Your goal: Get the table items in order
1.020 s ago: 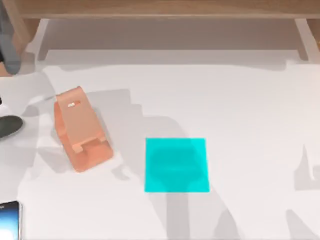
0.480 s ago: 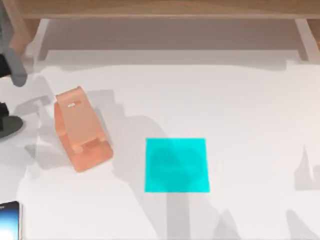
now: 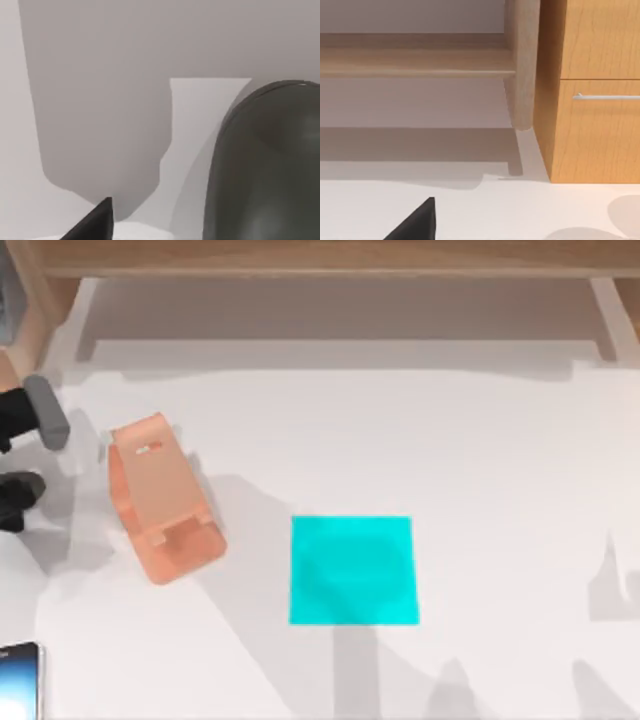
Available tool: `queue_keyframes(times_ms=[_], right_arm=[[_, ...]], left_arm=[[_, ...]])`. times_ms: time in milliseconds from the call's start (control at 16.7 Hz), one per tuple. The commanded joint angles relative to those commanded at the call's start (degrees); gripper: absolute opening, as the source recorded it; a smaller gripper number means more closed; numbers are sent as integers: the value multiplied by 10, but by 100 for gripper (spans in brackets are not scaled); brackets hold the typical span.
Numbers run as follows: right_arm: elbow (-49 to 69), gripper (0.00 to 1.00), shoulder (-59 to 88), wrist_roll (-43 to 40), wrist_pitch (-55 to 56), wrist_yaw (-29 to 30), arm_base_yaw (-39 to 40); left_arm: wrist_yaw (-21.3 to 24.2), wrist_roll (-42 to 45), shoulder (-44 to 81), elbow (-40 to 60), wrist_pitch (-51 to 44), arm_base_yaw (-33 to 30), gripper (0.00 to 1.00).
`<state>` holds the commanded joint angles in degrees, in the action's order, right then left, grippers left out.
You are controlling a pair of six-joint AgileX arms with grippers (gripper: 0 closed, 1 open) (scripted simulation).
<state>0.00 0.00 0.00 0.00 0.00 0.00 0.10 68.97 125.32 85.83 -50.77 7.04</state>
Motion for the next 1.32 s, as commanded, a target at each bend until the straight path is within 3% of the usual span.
queue_keyframes(times_ms=[180, 960, 1320], right_arm=[[0, 100, 0, 0, 0, 0, 0], [0, 100, 0, 0, 0, 0, 0], [0, 100, 0, 0, 0, 0, 0]], left_arm=[[0, 0, 0, 0, 0, 0, 100], [0, 0, 0, 0, 0, 0, 2], [0, 0, 0, 0, 0, 0, 0]])
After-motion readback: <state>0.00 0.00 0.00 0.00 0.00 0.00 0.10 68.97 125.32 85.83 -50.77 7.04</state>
